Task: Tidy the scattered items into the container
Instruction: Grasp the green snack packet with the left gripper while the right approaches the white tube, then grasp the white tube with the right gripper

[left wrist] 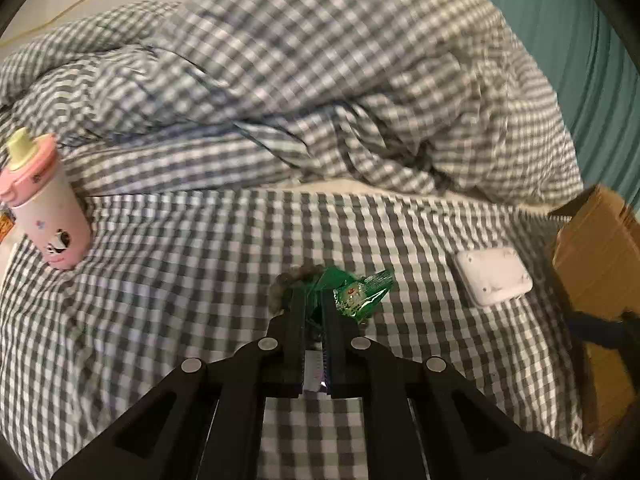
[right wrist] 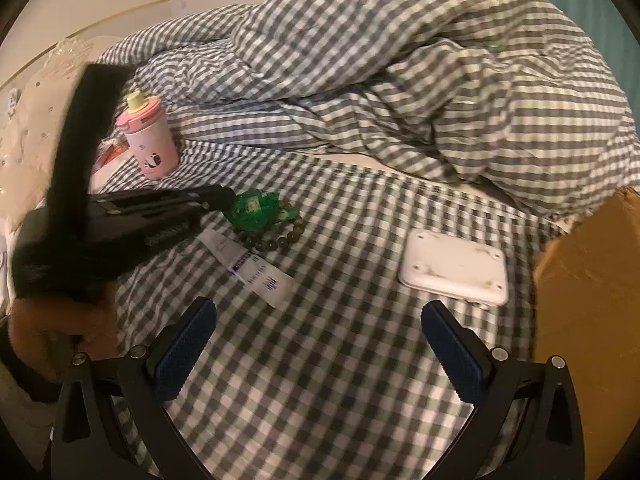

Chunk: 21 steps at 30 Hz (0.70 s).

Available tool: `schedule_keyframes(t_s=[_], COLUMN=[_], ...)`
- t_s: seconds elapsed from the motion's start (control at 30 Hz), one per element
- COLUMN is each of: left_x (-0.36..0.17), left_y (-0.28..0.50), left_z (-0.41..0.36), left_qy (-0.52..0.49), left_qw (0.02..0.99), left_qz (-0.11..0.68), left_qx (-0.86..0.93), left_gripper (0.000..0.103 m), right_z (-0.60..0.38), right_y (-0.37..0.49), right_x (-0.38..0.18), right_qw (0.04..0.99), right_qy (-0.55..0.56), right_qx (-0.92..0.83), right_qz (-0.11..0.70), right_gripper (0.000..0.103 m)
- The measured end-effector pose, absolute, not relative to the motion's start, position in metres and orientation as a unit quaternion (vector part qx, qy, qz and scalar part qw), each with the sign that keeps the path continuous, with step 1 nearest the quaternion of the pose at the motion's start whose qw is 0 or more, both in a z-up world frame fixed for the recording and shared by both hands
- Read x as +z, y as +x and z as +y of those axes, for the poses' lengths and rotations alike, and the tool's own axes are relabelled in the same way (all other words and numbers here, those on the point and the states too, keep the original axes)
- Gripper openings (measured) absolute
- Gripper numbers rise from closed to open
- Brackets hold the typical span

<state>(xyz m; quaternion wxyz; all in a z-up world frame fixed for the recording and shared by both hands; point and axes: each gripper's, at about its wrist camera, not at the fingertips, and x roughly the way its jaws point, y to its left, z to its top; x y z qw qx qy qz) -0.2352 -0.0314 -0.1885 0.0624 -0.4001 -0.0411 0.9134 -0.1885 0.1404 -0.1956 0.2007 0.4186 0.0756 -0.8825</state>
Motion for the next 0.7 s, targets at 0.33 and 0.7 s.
schedule_keyframes(t_s=[0.33,0.7], left_x=[-0.154,-0.15], left_y=[-0.209,-0.186], left_z=[-0.093,-0.143], left_qy=[-0.361,-0.347], left_qw=[0.026,-0.016], left_qz=[-0.073,-0.086], left_qx=[0.929,0.934], left_gripper=[0.006,0.006], right_z=[0.091,0.055], right_y=[-0.213,-0.241], right_x=[-0.222,-0.261], right_qw=[0.257,0.278], right_qy=[0.432,0.454], right_qx=[-0.86,-0.838], right_qz=[0.09,0.119], right_gripper=[0.103,0.082])
